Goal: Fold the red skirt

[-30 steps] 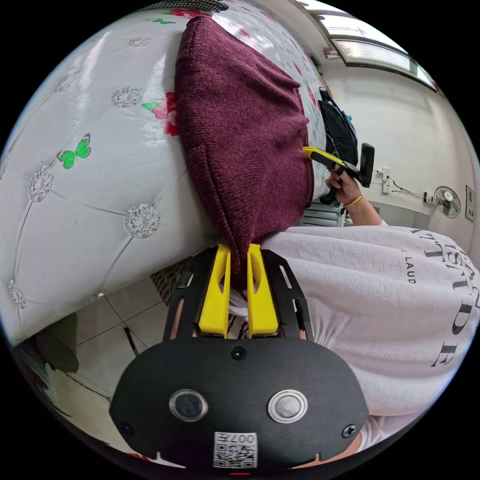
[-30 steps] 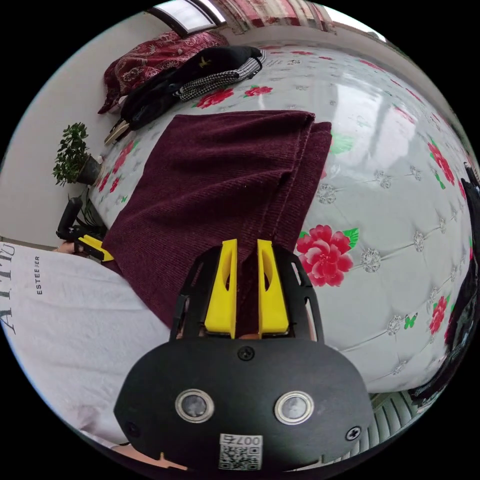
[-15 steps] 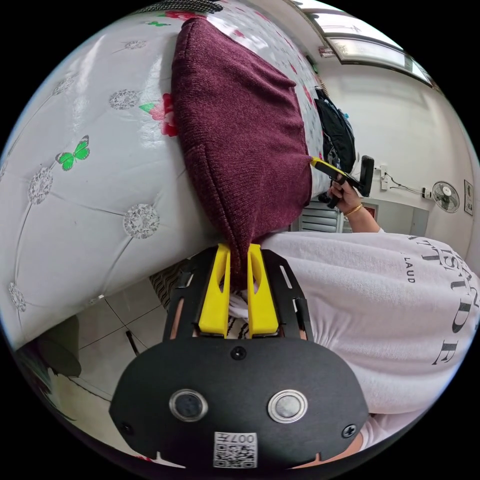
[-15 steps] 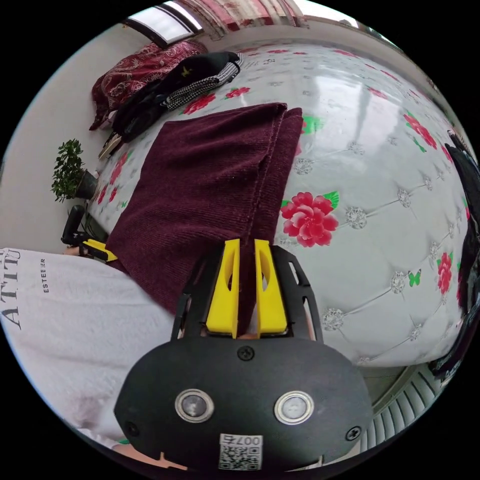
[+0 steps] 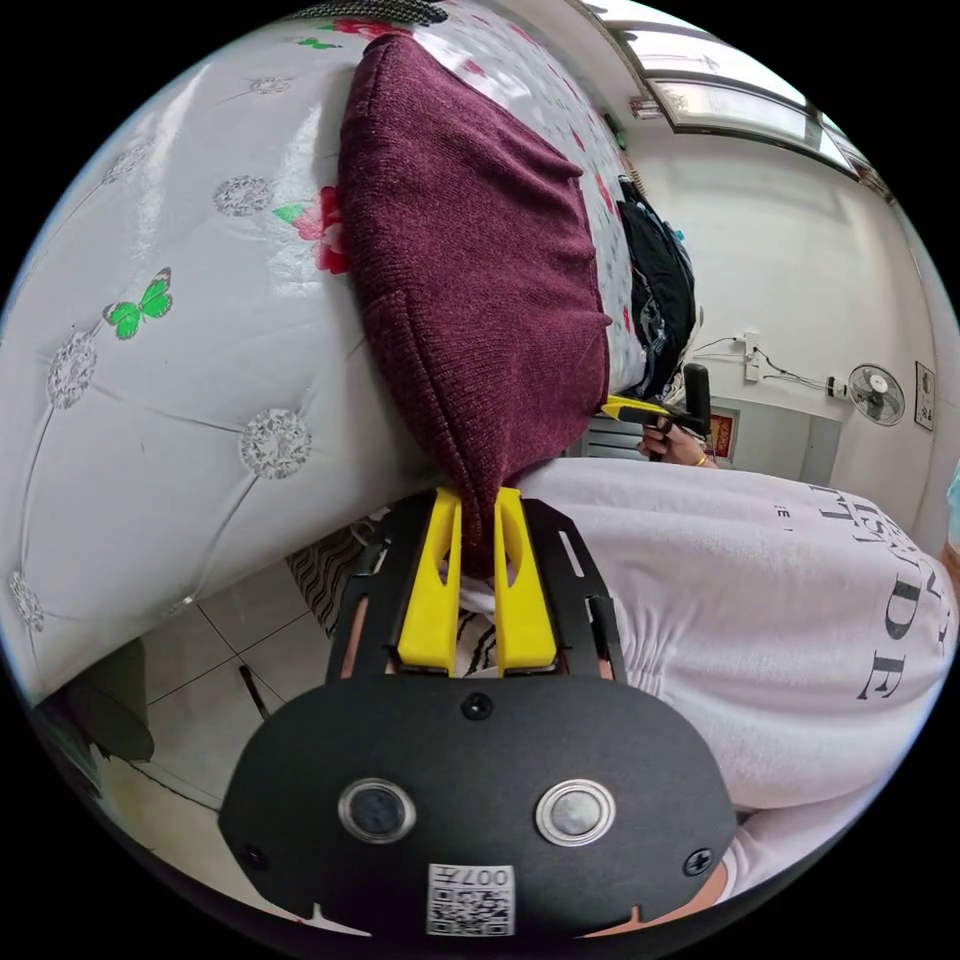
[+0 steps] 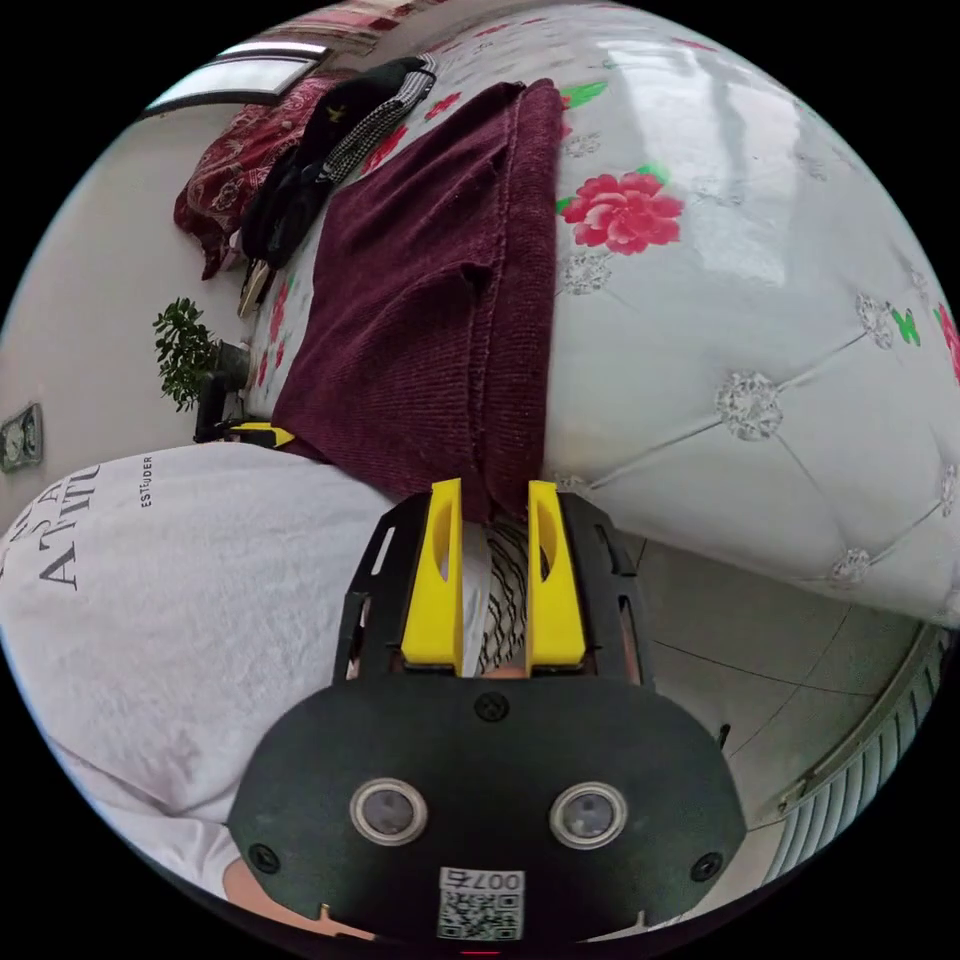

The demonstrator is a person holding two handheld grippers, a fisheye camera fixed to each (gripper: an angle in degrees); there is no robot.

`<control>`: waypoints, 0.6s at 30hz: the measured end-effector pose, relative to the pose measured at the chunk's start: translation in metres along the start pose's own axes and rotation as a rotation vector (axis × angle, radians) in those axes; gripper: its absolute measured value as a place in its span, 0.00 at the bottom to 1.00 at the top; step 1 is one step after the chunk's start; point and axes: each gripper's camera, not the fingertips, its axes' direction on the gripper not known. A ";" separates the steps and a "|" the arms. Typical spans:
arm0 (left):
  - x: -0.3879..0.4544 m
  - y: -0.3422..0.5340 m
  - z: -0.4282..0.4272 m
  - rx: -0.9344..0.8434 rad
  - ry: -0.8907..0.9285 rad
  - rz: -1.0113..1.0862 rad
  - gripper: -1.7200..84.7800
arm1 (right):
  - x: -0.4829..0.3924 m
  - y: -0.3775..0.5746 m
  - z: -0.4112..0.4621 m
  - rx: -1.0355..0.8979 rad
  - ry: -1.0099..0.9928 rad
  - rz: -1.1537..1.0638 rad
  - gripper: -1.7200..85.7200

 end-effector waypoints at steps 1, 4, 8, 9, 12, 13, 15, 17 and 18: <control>0.001 0.000 -0.002 -0.001 0.001 0.000 0.08 | 0.005 -0.006 0.000 -0.019 -0.005 -0.008 0.07; 0.007 -0.001 -0.015 0.000 0.035 0.002 0.08 | 0.015 -0.014 -0.009 -0.057 -0.066 -0.060 0.05; 0.014 -0.003 -0.045 0.037 0.163 0.003 0.08 | 0.038 -0.016 -0.038 -0.026 -0.195 -0.066 0.03; 0.017 -0.006 -0.056 0.053 0.212 0.011 0.08 | 0.049 -0.018 -0.052 0.020 -0.284 -0.046 0.03; 0.024 -0.024 -0.087 0.084 0.312 0.028 0.08 | 0.072 -0.034 -0.087 0.107 -0.469 -0.006 0.02; 0.025 -0.029 -0.095 0.090 0.333 0.027 0.08 | 0.079 -0.046 -0.101 0.133 -0.528 0.004 0.02; 0.023 -0.060 -0.127 0.132 0.436 -0.019 0.08 | 0.091 -0.069 -0.124 0.193 -0.640 0.039 0.02; 0.022 -0.090 -0.156 0.221 0.490 -0.023 0.08 | 0.102 -0.102 -0.146 0.255 -0.725 0.068 0.02; 0.017 -0.114 -0.175 0.296 0.521 -0.061 0.08 | 0.107 -0.128 -0.159 0.301 -0.748 0.077 0.03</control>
